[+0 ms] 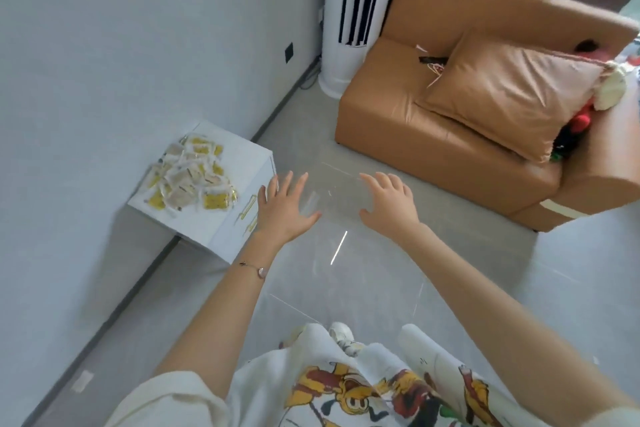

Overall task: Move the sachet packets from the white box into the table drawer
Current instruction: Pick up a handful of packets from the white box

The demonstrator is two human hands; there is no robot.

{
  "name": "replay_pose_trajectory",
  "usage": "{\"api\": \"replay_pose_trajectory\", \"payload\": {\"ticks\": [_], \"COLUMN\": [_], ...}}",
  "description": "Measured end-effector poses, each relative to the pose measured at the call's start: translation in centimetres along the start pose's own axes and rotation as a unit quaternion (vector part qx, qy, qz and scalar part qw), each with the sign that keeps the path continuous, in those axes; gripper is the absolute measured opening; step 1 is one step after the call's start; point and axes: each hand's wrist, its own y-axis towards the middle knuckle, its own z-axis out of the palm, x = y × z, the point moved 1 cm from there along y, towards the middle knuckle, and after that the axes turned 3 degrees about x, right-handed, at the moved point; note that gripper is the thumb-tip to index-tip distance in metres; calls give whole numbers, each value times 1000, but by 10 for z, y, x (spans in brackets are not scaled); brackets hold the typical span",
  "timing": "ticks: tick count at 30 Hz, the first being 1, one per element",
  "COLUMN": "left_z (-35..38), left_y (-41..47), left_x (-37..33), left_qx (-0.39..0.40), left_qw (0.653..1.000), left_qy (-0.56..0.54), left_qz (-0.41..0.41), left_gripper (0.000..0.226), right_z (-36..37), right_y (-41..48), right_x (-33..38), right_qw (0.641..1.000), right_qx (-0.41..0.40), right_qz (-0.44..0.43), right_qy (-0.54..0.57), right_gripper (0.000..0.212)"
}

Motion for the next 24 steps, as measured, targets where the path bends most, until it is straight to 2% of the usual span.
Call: {"api": "replay_pose_trajectory", "payload": {"ticks": [7,11,19,24], "left_z": [-8,-16,-30,-39], "left_y": [11,32,92,121], "left_x": [60,108,228,275], "left_qx": [-9,-29,-14,-4], "left_qw": [992,982,966,954], "left_qy": [-43,-73,-81,-103], "left_qz": [-114,-174,-246,-281], "left_gripper": [81,83,83,82], "right_z": [-7,-4,5,19], "right_y": [83,137,246,302], "right_x": [48,90,183,220], "right_qw": [994,990,979,970], "right_qx": [66,72,109,140], "right_qz": [-84,-125,-172,-197], "right_qy": [-7,-10,-24,-37], "right_gripper": [74,71,69,69]}}
